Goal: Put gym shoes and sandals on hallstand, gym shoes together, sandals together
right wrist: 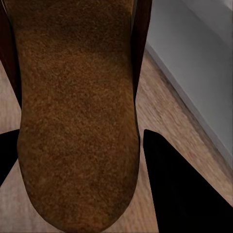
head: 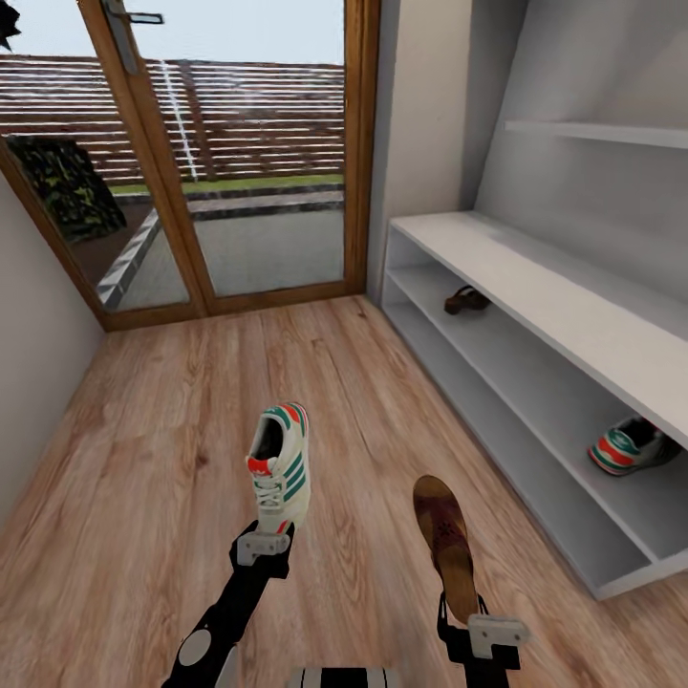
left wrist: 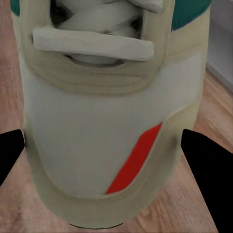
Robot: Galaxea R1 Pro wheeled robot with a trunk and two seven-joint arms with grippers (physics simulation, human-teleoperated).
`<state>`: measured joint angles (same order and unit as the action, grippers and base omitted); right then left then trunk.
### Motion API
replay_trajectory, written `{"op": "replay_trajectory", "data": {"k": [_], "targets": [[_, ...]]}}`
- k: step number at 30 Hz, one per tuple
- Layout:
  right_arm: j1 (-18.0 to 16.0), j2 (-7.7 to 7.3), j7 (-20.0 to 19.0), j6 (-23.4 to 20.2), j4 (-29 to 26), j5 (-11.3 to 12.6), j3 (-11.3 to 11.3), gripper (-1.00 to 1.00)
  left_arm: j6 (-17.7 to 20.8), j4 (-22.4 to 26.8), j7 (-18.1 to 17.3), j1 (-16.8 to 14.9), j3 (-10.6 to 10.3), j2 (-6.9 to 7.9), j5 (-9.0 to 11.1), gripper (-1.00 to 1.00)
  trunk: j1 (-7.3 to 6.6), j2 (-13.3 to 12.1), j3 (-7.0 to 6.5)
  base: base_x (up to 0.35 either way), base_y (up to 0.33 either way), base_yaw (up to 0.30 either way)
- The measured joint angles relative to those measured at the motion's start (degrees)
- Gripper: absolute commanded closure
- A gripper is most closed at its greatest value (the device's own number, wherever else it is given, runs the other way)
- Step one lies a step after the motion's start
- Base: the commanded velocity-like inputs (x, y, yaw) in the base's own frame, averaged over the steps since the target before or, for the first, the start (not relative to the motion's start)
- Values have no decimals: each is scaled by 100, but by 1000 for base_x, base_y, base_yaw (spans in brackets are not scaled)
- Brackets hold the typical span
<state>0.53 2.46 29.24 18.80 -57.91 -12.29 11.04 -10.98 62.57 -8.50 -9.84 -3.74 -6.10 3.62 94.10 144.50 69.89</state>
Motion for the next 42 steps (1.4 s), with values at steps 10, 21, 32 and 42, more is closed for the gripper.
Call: {"op": "replay_trajectory", "data": {"k": [10,21,32,42], "targets": [[0,0,0,0,-2,6,-4,100,0,0,-3,0,-18,4,39,100,0,0,0,270,218,-261],[-6,0,7,0,-1,9,-28,100,-6,0,-10,0,-37,4,29,100,0,0,0,267,175,-285],[-9,0,9,-1,-4,2,-35,100,-8,0,-10,0,-46,4,-1,100,0,0,0,105,68,-269],[-4,0,29,0,-7,2,-33,100,-9,1,-11,0,-45,4,-15,100,0,0,0,14,9,-83]]}}
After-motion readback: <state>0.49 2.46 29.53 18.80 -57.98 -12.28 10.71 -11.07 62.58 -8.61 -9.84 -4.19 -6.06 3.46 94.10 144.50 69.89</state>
